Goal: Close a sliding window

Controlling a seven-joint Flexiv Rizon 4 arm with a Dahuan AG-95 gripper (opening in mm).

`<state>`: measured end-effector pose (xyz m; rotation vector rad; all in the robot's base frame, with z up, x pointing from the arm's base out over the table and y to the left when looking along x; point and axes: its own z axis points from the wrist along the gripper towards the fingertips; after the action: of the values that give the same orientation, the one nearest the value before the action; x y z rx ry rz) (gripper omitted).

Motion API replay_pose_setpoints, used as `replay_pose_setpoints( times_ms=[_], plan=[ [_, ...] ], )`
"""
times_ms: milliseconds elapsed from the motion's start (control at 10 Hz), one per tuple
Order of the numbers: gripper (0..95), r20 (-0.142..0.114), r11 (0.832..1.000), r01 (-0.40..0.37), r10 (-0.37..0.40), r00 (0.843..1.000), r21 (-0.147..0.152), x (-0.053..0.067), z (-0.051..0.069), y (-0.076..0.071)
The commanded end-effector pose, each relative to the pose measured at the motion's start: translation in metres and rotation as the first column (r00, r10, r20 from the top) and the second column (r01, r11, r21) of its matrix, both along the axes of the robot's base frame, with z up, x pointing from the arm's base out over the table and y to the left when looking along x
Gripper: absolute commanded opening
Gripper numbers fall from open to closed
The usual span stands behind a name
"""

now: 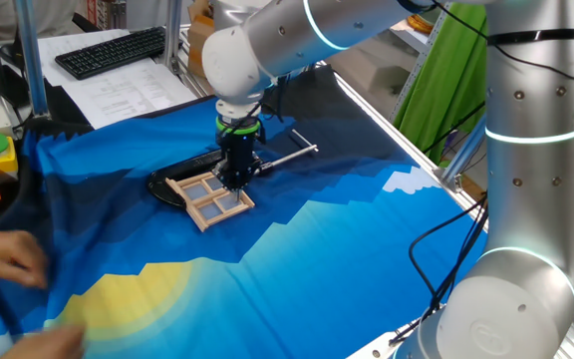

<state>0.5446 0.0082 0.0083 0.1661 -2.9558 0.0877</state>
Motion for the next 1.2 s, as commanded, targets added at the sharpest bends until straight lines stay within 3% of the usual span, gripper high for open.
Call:
replay_pose_setpoints(
  times_ms=[100,300,400,500,600,800,1000,1200],
  plan=[
    [0.0,-0.001,1.0,-0.014,0.014,1.0,-0.016,0.0,0.001,-0.002],
    [0.0,0.005,0.999,-0.039,0.039,0.999,-0.035,0.001,0.0,-0.006],
    [0.0,-0.001,1.0,-0.009,0.009,1.0,-0.023,0.001,0.001,-0.006],
    [0.0,-0.011,0.996,0.074,-0.074,0.997,0.045,0.0,0.005,-0.006],
    [0.0,-0.033,0.966,0.203,-0.2,0.979,0.161,-0.001,0.009,-0.004],
    [0.0,-0.066,0.955,0.238,-0.23,0.971,0.176,-0.004,0.015,-0.006],
    [0.0,-0.11,0.944,0.277,-0.261,0.959,0.179,-0.014,0.036,-0.013],
    [0.0,-0.125,0.939,0.296,-0.277,0.953,0.175,-0.025,0.05,-0.017]
  ],
)
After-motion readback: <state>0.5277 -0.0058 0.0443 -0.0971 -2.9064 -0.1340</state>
